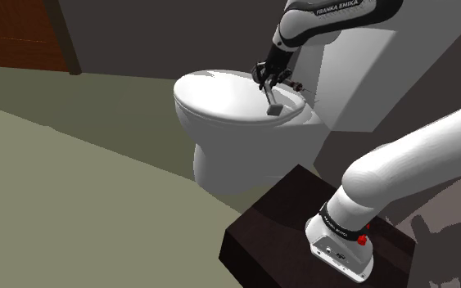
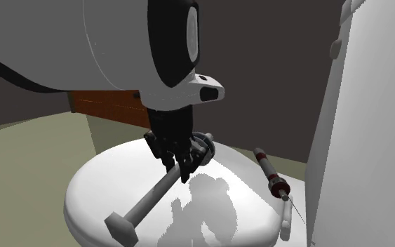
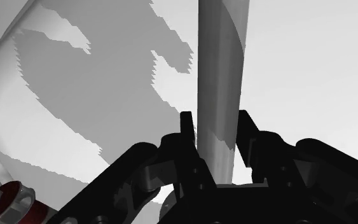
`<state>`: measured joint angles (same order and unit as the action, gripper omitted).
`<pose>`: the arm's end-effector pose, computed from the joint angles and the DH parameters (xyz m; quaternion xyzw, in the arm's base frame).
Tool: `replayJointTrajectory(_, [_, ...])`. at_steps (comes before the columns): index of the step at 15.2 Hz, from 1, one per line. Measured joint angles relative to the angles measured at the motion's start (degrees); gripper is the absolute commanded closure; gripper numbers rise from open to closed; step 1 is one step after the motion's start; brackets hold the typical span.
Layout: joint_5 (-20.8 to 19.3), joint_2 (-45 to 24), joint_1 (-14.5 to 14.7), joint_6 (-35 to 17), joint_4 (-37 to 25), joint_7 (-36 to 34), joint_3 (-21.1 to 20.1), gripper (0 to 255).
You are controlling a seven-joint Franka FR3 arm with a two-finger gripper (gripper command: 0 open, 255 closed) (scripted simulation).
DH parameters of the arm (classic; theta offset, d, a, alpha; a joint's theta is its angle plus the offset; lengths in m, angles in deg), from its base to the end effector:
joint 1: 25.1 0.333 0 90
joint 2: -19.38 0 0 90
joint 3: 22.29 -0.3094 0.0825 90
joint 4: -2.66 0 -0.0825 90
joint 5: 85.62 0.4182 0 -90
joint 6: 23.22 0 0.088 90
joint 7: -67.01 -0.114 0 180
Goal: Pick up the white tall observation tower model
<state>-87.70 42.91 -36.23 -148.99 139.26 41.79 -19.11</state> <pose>0.4647 -0.1209 0.4695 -0.9387 0.3267 -0.1103 0.0060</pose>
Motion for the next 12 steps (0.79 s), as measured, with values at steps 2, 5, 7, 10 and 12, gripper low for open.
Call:
replayJointTrajectory(2, [0.0,0.3,0.0,1.5,-1.2,0.0,-0.1,255])
replayJointTrajectory(5, [0.1,0.8,0.0,3.9,-3.2,0.0,-0.1,255])
replayJointTrajectory(7, [0.1,1.0,0.1,5.4,-4.5,0.0,-0.1,255])
replayJointTrajectory(10, [0.1,1.2,0.1,7.7,-6.5,0.0,-0.2,255])
replayJointTrajectory(12, [0.1,1.2,0.1,9.0,-7.7,0.1,-0.2,255])
